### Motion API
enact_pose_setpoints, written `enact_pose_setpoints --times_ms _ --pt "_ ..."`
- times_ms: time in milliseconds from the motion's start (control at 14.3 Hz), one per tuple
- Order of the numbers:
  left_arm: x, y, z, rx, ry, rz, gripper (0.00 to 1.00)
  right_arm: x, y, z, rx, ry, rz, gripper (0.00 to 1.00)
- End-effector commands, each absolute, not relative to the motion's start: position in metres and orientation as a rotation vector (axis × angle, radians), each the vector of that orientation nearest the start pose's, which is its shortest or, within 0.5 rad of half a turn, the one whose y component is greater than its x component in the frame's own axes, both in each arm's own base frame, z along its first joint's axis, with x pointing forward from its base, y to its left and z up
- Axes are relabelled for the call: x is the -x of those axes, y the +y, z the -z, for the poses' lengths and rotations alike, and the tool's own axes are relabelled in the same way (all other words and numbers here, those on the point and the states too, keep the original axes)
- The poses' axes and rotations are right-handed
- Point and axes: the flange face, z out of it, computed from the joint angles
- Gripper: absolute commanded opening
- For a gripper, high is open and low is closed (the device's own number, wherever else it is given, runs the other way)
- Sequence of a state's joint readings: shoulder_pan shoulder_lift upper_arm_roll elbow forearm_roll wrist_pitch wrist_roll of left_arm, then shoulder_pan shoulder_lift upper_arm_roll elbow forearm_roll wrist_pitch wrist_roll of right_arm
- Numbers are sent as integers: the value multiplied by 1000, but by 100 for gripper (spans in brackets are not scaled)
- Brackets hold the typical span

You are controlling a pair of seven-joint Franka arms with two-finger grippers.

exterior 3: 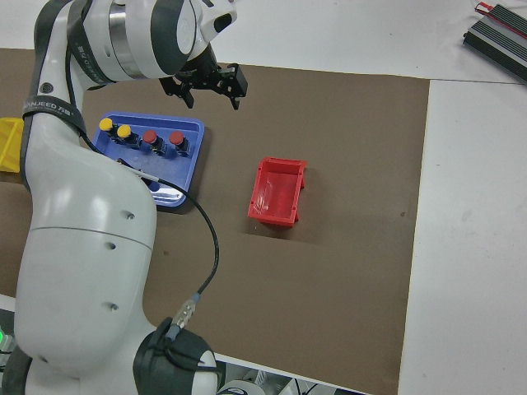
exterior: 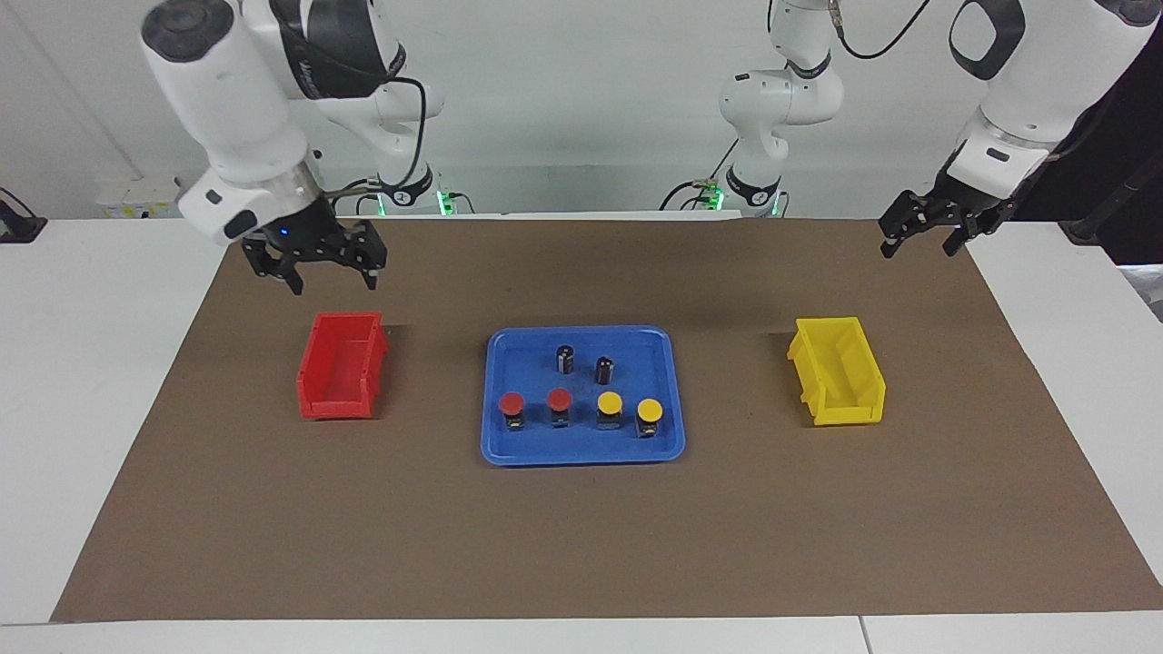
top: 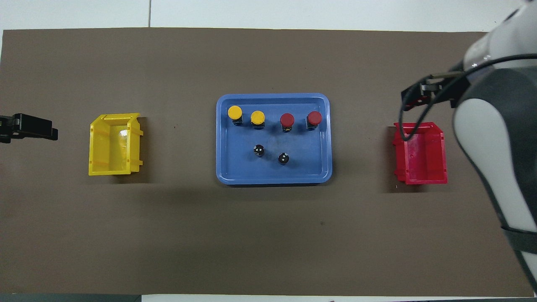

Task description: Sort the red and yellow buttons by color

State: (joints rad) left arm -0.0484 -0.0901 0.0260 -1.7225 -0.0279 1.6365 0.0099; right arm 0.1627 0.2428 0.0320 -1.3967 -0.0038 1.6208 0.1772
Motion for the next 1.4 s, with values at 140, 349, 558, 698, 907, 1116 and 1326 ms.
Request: enact_pose_setpoints --times_ms 140,349,558,698,907,1116,1326 --pt "-524 -17 -607 3178 36 -3 100 -662 213 -502 3114 49 82 100" --pt "-524 -18 -606 3178 31 1 100 -663 275 -449 3118 -41 95 100" --pt "-519 -29 -588 3178 9 73 100 -657 282 -382 3123 -78 150 100" --pt "-521 -63 -579 3180 36 106 100 -647 277 -372 3131 -83 122 100" --pt "-524 -110 -568 3188 -2 119 100 -629 268 -349 3146 -88 68 100" --pt "-524 -153 -556 3198 -37 128 100 -615 262 -338 3146 -80 28 94" --pt "-521 -187 -532 3214 -78 184 100 -613 260 -336 3147 -112 21 83"
